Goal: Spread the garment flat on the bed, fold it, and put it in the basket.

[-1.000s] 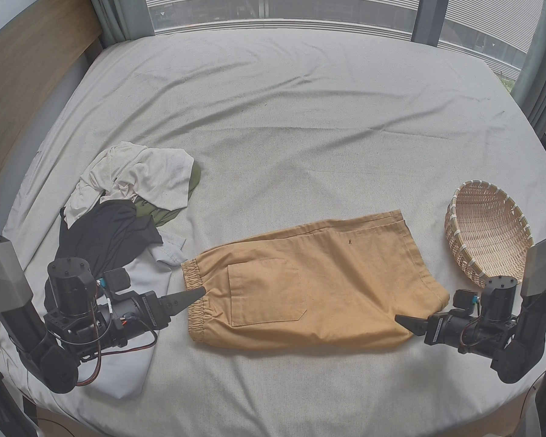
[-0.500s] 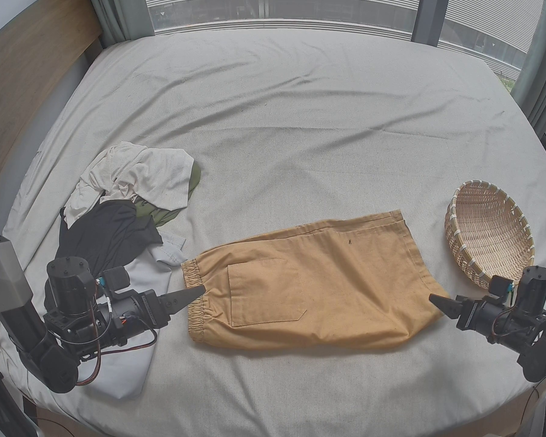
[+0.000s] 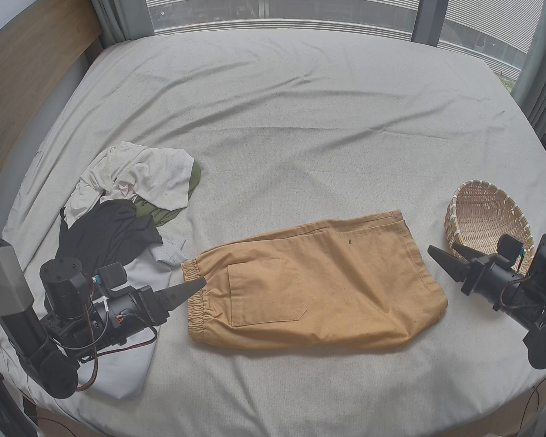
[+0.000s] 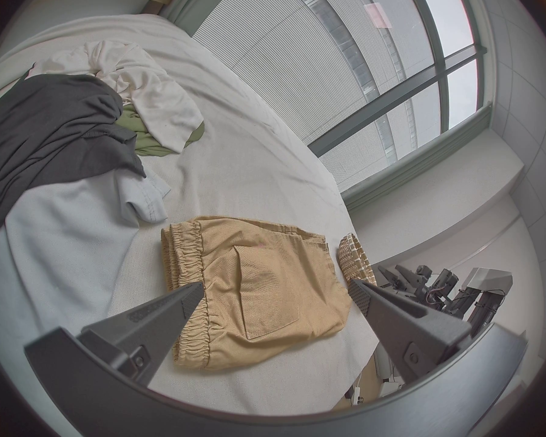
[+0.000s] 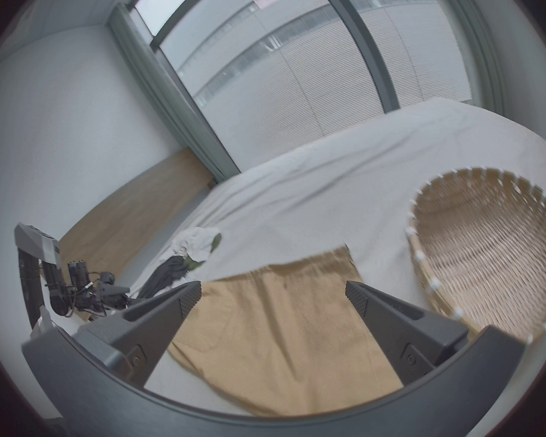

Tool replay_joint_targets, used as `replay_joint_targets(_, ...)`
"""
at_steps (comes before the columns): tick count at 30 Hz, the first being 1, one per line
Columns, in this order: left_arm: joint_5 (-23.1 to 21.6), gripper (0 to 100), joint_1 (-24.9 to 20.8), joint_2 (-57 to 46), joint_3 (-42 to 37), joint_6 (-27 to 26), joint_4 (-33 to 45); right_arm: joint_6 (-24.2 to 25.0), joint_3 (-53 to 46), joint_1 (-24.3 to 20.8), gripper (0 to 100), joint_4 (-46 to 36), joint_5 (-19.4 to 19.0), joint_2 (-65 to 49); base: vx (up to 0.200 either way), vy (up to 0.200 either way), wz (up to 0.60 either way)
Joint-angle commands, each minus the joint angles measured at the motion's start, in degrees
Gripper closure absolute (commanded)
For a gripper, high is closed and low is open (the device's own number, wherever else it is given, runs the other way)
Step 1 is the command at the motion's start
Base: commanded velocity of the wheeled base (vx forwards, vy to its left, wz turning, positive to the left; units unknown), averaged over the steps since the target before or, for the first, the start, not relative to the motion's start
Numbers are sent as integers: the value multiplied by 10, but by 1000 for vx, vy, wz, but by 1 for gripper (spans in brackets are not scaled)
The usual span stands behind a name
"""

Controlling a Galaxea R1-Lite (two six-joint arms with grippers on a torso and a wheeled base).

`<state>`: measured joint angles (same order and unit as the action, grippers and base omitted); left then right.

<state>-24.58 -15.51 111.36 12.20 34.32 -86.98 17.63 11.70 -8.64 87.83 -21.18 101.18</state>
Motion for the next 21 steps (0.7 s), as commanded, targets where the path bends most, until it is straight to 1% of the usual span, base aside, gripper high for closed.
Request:
replay_joint_targets(1, 0, 0, -1, 2, -2, 2, -8, 0, 67, -41, 0, -7, -4, -7, 0, 0, 0)
replay_joint_targets(4, 0, 0, -4, 3, -12, 0, -8, 1, 101, -49, 0, -23, -5, 18, 0, 0, 0)
replay_joint_targets(8, 2, 0, -1, 10, -5, -2, -17, 6, 95, -52, 0, -17, -6, 35, 0, 0, 0)
replay_joint_targets(16, 6, 0, 1, 29, 2, -3, -17, 7, 83, -46, 0, -11, -6, 28, 0, 0, 0)
replay_joint_targets(21, 14, 0, 3, 62, 3, -21, -17, 7, 83, -50, 0, 0, -5, 31, 0, 0, 0)
